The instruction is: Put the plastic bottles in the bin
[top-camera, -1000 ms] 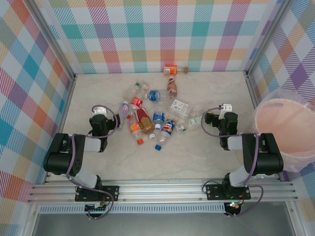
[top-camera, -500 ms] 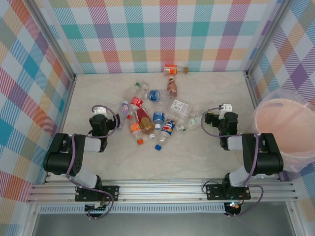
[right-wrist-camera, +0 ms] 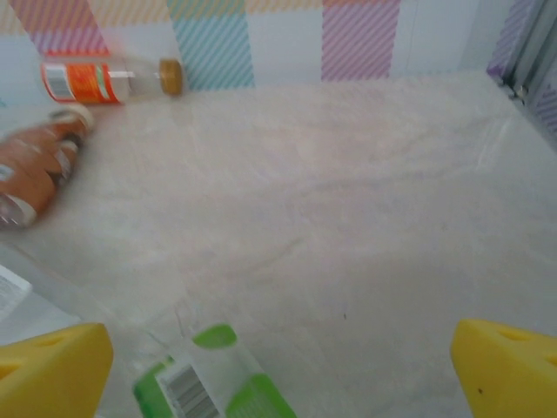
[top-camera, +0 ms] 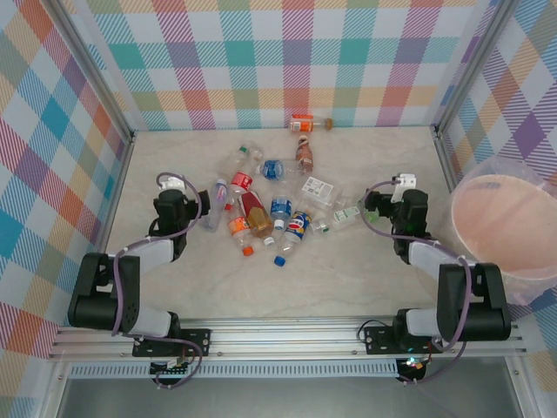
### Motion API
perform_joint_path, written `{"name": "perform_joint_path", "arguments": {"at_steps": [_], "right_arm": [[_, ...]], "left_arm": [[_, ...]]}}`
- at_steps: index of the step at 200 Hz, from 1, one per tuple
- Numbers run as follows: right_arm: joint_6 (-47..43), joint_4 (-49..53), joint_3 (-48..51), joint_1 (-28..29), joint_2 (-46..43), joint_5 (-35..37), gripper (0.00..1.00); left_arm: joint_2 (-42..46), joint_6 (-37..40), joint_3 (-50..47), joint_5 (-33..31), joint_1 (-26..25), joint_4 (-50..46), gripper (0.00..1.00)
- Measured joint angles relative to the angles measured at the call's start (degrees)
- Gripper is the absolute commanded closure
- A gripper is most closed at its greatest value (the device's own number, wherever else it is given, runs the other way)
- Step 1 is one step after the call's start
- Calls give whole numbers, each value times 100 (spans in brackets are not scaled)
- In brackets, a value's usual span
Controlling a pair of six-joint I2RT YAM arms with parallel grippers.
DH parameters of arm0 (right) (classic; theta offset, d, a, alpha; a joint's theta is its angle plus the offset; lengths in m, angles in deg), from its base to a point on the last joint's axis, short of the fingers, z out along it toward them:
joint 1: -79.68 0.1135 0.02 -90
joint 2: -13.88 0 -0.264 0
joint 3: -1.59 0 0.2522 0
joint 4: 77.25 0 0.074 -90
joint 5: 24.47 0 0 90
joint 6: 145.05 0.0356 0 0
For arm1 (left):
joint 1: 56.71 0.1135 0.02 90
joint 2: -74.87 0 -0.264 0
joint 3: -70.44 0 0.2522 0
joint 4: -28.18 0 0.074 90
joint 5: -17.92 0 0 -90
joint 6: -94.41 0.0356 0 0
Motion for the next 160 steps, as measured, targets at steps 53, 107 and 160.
{"name": "perform_joint_path", "arguments": {"at_steps": [53, 107, 160], "right_arm": [[754, 1484, -713, 42, -251, -739, 0], [1746, 2280, -1097, 111, -238, -1384, 0], [2153, 2398, -1397, 138, -164, -1661, 0]], "left_arm": [[669, -1429, 872, -616, -76, -2365, 0], [1327, -3095, 1272, -72, -597, -4500, 0], [297, -2264, 1735, 577, -610, -5134, 6]]}}
